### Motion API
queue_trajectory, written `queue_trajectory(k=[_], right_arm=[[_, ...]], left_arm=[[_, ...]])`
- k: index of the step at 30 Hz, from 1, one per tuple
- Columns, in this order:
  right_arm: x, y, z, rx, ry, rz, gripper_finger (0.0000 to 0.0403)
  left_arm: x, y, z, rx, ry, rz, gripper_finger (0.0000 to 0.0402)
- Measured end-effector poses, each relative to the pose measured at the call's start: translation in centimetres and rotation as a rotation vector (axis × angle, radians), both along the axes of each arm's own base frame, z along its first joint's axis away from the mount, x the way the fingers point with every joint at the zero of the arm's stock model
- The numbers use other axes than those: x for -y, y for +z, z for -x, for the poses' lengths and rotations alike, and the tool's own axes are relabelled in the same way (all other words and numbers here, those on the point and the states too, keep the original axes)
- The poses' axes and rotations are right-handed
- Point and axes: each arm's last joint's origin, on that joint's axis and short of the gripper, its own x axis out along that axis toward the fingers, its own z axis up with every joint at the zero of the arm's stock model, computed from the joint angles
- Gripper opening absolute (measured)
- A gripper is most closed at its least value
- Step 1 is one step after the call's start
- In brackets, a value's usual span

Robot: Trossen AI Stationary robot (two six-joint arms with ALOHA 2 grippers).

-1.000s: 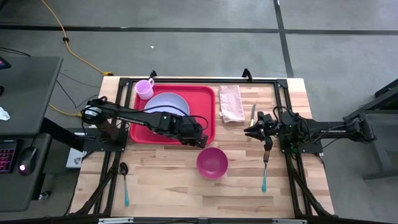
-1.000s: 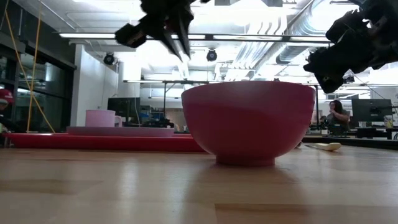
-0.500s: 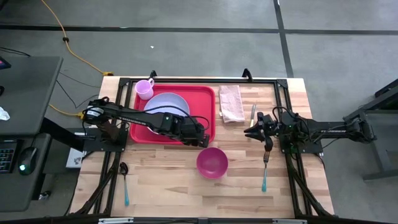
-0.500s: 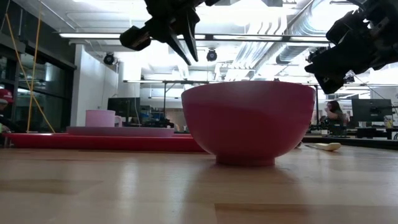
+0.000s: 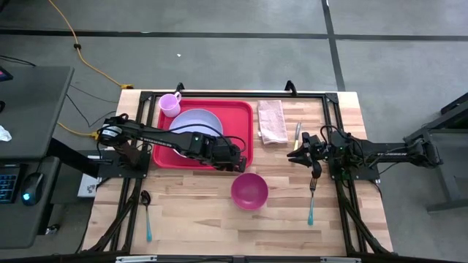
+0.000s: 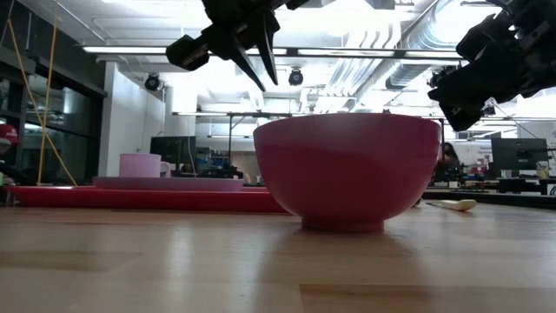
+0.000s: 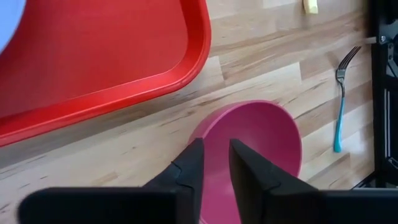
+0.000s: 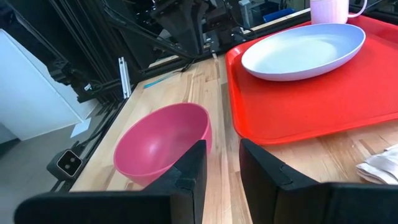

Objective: Set up tray
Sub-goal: Put the red bowl on top of the purple plate on the red serving tray

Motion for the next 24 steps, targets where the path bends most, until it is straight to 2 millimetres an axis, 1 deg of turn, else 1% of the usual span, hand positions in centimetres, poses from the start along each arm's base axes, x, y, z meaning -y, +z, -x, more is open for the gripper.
queue_trajectory(k=[8, 11, 14, 17, 19, 22, 24], right_arm=[[0.0, 0.0, 0.0, 0.0, 0.0, 0.0, 0.0073], [0.0, 0.0, 0.0, 0.0, 0.0, 0.0, 0.0073], [0.0, 0.0, 0.0, 0.0, 0.0, 0.0, 0.0073], [0.0, 0.0, 0.0, -0.004, 0.0, 0.0, 0.0073], [0.0, -0.1, 0.0, -0.009, -0.001, 0.0, 0.0073], [0.0, -0.2, 0.1, -0.024, -0.003, -0.003, 0.0073], [0.0, -0.3, 0.1, -0.026, -0.004, -0.003, 0.0073]], left_arm=[[0.0, 0.0, 0.0, 0.004, -0.006, 0.006, 0.0205], [0.4, 0.1, -0.4, 0.036, -0.07, 0.062, 0.023], [1.1, -0.2, -1.1, 0.068, -0.144, 0.082, 0.0248], [1.6, -0.8, -1.5, 0.064, -0.17, 0.074, 0.0261], [1.6, -1.4, -1.1, 0.0, -0.168, 0.07, 0.0267], [1.9, -2.0, -1.6, -0.006, -0.173, 0.068, 0.0273], [1.8, -2.7, -1.2, -0.066, -0.174, 0.062, 0.0276]])
